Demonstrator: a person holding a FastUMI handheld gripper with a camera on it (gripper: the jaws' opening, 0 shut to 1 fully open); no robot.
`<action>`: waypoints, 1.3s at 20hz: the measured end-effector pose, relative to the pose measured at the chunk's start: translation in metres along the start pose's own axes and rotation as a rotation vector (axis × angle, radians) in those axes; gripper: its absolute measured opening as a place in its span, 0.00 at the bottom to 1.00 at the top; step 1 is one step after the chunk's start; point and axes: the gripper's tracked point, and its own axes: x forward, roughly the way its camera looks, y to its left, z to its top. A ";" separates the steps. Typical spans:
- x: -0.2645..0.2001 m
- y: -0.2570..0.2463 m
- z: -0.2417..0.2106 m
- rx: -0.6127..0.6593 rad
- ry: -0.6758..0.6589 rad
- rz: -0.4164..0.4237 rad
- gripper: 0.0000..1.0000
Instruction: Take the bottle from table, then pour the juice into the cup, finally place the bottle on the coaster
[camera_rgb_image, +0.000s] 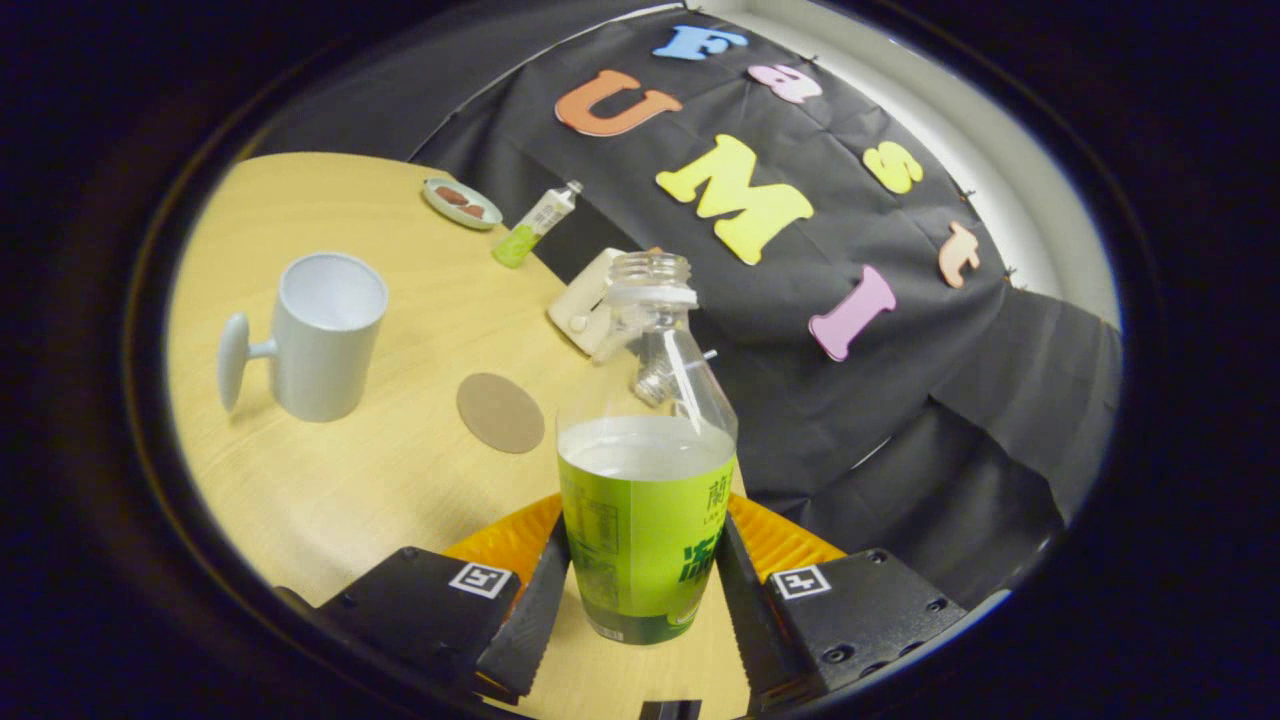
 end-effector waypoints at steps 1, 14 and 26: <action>0.001 0.008 0.002 -0.034 0.005 -0.001 0.80; 0.000 0.022 0.054 -0.488 -0.106 -0.243 0.80; -0.015 -0.010 0.081 -0.854 -0.136 -0.448 0.80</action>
